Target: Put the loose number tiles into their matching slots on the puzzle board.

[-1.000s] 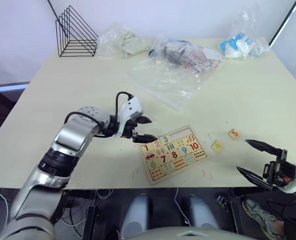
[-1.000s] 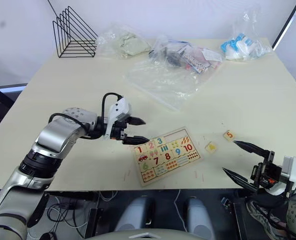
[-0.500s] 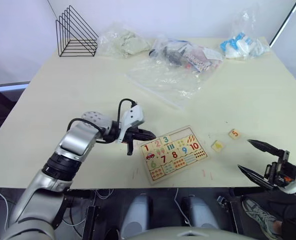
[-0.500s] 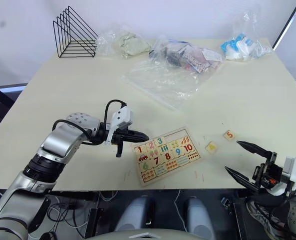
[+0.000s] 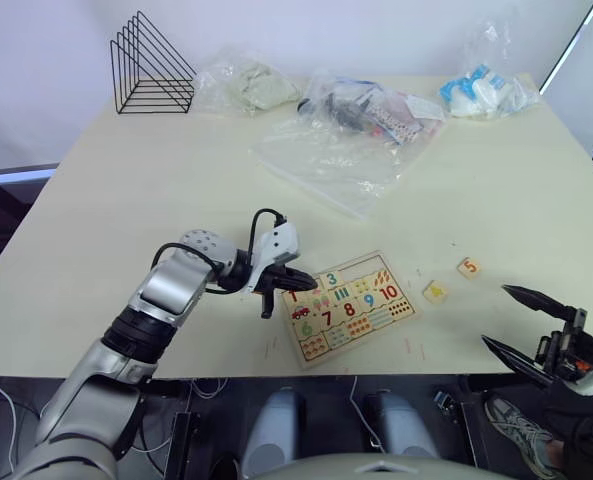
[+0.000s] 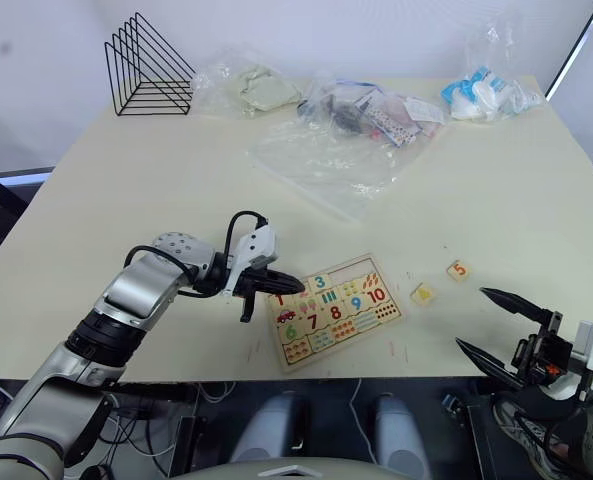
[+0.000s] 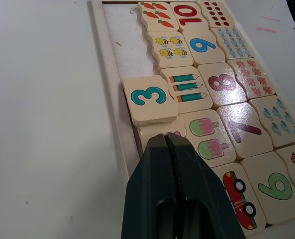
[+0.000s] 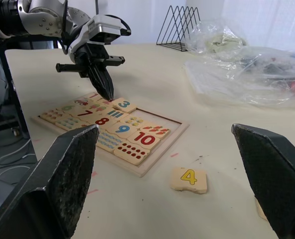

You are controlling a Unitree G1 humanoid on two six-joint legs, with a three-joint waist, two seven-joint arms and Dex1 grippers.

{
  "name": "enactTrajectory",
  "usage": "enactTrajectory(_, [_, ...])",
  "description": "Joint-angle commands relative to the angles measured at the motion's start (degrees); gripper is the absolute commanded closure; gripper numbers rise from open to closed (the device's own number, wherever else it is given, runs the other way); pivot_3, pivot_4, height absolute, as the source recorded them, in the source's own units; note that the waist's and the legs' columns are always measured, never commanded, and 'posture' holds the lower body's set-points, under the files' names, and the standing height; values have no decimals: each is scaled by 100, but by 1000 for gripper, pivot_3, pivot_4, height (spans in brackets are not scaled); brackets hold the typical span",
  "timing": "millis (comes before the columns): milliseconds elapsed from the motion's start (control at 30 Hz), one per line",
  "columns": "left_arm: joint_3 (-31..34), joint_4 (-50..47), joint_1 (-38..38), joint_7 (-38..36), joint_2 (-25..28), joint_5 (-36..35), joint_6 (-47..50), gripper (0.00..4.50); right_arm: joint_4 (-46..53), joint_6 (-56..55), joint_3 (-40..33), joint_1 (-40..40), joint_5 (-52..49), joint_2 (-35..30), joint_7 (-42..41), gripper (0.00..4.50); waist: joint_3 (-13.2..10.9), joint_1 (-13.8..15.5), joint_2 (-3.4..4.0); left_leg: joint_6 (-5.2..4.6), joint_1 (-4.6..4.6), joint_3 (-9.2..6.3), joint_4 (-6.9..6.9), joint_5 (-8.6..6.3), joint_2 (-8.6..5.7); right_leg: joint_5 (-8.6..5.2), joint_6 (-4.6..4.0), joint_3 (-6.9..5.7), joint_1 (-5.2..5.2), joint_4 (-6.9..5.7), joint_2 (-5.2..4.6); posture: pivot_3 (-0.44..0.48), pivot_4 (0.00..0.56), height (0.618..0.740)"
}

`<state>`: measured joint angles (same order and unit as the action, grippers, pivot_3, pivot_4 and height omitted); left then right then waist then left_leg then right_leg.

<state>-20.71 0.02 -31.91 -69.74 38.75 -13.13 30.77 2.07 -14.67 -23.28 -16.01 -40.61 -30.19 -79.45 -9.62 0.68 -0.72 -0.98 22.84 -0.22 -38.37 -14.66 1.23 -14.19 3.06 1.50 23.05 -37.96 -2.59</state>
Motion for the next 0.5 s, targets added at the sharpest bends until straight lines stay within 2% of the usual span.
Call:
enactTrajectory(33, [60, -27, -114, -17, -35, 53, -114, 4474, 116, -102, -172, -25, -90, -29, -5, 0, 0, 1, 0, 0, 0, 0, 0, 0, 0, 0, 0, 0, 0, 0, 0, 0, 150, 740])
enactTrajectory(500, [25, 54, -147, 2, -214, 191, -175, 4474, 72, -122, -182, -23, -98, -53, -31, 0, 0, 2, 0, 0, 0, 0, 0, 0, 0, 0, 0, 0, 0, 0, 0, 0, 150, 740])
